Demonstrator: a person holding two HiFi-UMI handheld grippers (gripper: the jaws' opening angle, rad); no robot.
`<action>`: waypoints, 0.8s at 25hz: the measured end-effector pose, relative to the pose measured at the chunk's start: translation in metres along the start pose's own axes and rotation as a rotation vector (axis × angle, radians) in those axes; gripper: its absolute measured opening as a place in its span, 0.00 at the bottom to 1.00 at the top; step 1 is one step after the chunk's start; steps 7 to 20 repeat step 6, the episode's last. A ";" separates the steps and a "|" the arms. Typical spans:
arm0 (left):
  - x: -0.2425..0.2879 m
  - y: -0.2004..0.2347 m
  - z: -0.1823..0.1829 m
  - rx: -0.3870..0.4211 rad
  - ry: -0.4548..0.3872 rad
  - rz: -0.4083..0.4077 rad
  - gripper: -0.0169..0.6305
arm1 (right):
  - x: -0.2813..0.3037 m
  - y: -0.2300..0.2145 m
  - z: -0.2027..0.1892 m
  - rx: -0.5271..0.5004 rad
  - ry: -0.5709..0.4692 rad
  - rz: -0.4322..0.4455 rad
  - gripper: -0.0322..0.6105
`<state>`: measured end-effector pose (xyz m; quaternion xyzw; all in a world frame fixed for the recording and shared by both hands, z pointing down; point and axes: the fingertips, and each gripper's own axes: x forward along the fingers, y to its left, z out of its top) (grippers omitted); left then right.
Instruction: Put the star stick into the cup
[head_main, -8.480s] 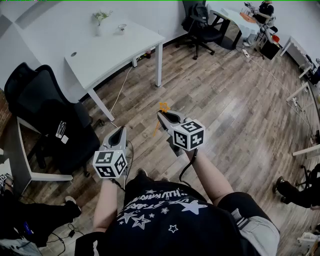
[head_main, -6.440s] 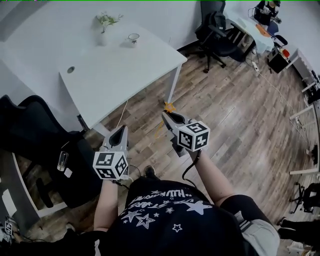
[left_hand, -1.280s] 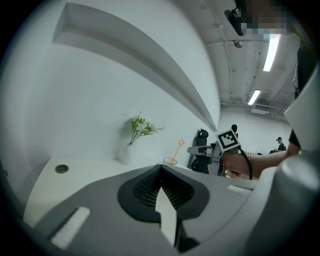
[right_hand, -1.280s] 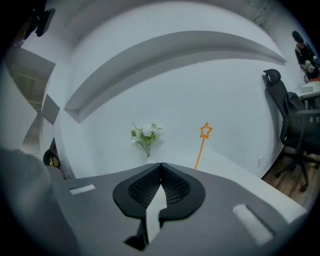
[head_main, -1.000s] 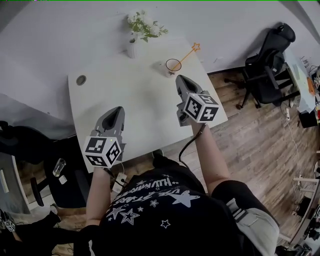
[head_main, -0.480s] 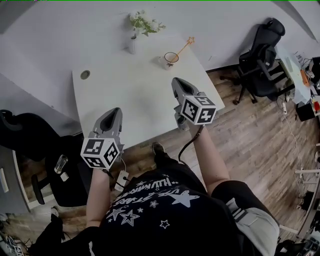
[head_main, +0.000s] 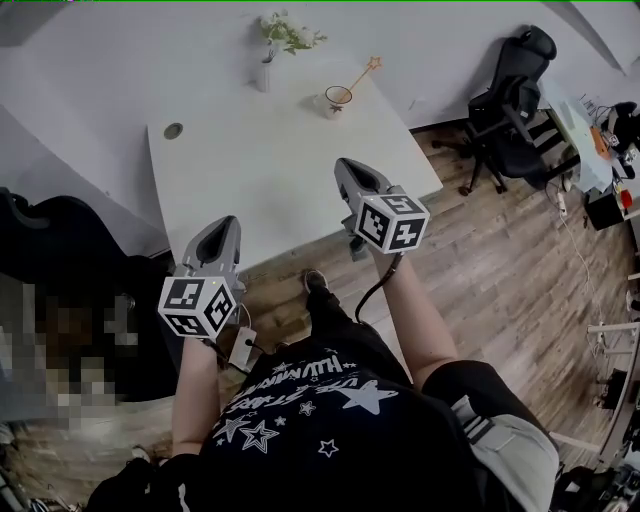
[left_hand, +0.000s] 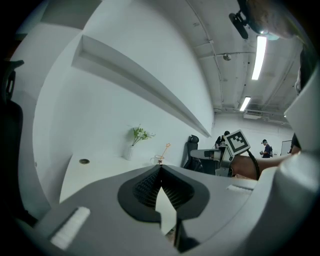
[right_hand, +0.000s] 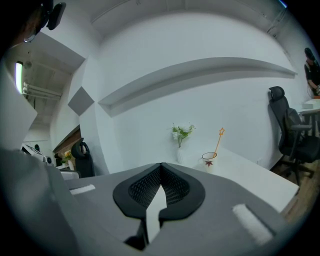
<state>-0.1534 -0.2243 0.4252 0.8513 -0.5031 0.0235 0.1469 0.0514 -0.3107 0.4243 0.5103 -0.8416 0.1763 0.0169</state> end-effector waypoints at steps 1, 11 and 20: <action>-0.006 0.000 -0.002 -0.002 0.001 0.001 0.03 | -0.004 0.005 -0.002 -0.004 0.002 0.002 0.07; -0.032 -0.001 -0.008 -0.009 0.004 0.004 0.03 | -0.021 0.030 -0.014 -0.035 0.016 0.014 0.07; -0.032 -0.001 -0.008 -0.009 0.004 0.004 0.03 | -0.021 0.030 -0.014 -0.035 0.016 0.014 0.07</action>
